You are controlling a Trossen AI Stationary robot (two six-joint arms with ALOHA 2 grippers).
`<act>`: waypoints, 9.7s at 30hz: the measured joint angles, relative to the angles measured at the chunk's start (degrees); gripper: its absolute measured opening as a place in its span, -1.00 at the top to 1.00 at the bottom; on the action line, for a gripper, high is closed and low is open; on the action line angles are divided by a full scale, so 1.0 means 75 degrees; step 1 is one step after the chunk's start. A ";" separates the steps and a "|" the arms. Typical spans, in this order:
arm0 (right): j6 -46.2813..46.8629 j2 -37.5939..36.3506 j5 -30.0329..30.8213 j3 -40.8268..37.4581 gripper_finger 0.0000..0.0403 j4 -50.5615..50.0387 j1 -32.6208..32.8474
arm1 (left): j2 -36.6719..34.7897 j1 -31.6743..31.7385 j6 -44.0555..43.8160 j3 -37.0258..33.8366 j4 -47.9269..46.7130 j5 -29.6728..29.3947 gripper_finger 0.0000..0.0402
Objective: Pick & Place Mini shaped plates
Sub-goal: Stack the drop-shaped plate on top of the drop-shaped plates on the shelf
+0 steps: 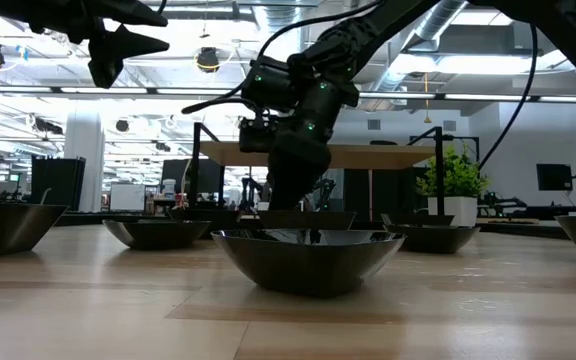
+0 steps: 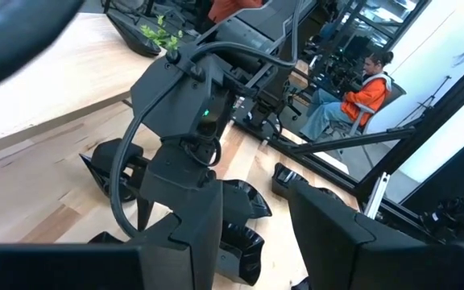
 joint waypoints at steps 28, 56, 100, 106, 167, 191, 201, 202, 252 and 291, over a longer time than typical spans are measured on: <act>-0.0064 0.0122 -0.0178 0.0003 0.31 -0.0044 -0.0108 | -0.0003 0.0000 0.0085 0.0000 0.0042 0.0000 0.28; 0.0020 0.0122 -0.0184 0.0003 0.80 -0.0052 -0.0126 | -0.0003 -0.0001 0.0085 0.0000 0.0041 0.0000 0.28; -0.0348 -0.0108 0.1026 0.1893 1.00 -0.4586 -0.0303 | 0.0000 -0.0002 0.0201 0.0000 0.0178 0.0000 0.28; 0.0632 -0.0968 0.0385 0.2197 1.00 -0.4534 -0.0237 | 0.0000 -0.0001 0.0205 -0.0003 0.0236 0.0001 0.28; 1.0244 -0.3879 0.3522 0.2226 1.00 -0.7026 -0.2822 | -0.0130 0.0017 0.1029 -0.0003 0.0668 -0.0003 0.28; 1.1424 -0.2765 0.3622 0.2218 1.00 -0.7483 -0.2885 | -0.1832 0.0216 0.2774 -0.0003 0.1037 0.0175 0.28; 1.1182 -0.2754 0.3566 0.2224 1.00 -0.7487 -0.3173 | -0.1833 0.0216 0.2805 -0.0003 0.1037 0.0131 0.28; 1.1106 -0.2754 0.3508 0.2224 1.00 -0.7487 -0.3180 | -0.1833 0.0216 0.2806 -0.0003 0.1037 0.0107 0.28; 1.0908 -0.2786 0.3640 0.1734 0.71 -0.7349 -0.3255 | -0.1830 0.0213 0.2804 -0.0003 0.1037 0.0082 0.28; 1.2524 -0.2046 0.5384 0.2276 0.71 -0.4867 0.3789 | -0.1185 0.0213 0.2770 -0.0003 0.0950 0.1562 0.28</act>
